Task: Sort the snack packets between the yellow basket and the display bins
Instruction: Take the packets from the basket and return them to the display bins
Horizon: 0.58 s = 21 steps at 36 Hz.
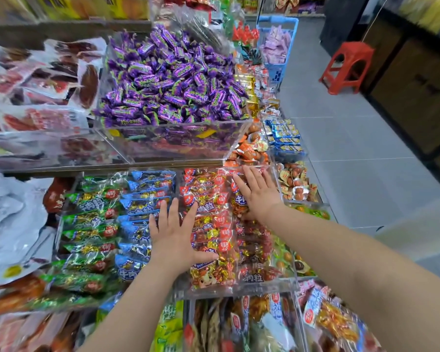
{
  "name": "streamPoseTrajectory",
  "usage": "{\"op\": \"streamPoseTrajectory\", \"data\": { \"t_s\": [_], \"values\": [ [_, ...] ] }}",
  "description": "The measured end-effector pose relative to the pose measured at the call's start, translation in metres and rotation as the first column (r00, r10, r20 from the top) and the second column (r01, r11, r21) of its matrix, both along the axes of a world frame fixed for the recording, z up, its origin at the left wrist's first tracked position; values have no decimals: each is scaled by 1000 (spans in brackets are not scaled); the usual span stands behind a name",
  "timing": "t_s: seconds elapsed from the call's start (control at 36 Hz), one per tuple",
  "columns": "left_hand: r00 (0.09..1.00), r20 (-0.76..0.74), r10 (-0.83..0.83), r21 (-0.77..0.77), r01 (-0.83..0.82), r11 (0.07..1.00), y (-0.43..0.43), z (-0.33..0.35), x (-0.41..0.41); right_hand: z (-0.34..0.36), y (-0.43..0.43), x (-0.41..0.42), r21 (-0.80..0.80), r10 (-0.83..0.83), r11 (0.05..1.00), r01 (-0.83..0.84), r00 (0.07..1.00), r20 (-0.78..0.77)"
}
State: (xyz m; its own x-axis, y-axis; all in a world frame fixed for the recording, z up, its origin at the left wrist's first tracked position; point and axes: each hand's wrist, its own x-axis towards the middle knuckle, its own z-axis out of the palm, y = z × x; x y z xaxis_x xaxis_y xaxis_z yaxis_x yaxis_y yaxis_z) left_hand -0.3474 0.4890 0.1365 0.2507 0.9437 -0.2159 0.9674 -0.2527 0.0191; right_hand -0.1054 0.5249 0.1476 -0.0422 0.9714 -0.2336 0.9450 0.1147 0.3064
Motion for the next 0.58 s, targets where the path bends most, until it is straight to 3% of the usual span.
{"op": "streamPoseTrajectory", "data": {
  "t_s": [0.11, 0.19, 0.25, 0.33, 0.39, 0.44, 0.53, 0.58],
  "values": [
    [1000, 23, 9, -29, -9, 1000, -1, 3, 0, 16, -2, -8, -66, -32, 997, 32, 999, 1],
    [997, 82, 5, -74, 1, 997, -3, 14, -1, 28, -20, -11, -42, -42, 998, 38, 995, -89],
    [969, 245, 34, -93, -11, 996, -7, 24, -4, 36, -39, -13, 9, -35, 999, 37, 983, -179],
    [826, 563, 35, 19, -55, 998, -20, 40, -8, 44, -73, -16, 83, -74, 990, 111, 931, -358],
    [738, 673, -47, 132, -58, 990, -35, 51, -8, 45, -100, -20, 75, -170, 967, 245, 832, -529],
    [649, 756, -85, 149, -44, 988, -58, 59, -6, 40, -130, -24, 65, -239, 924, 376, 703, -670],
    [491, 871, 19, -29, 13, 999, -98, 69, 0, 26, -184, -34, -19, -328, 824, 566, 449, -831],
    [436, 894, 97, -163, 115, 980, -123, 66, 4, 10, -225, -41, -121, -393, 724, 680, 262, -882]
  ]
}}
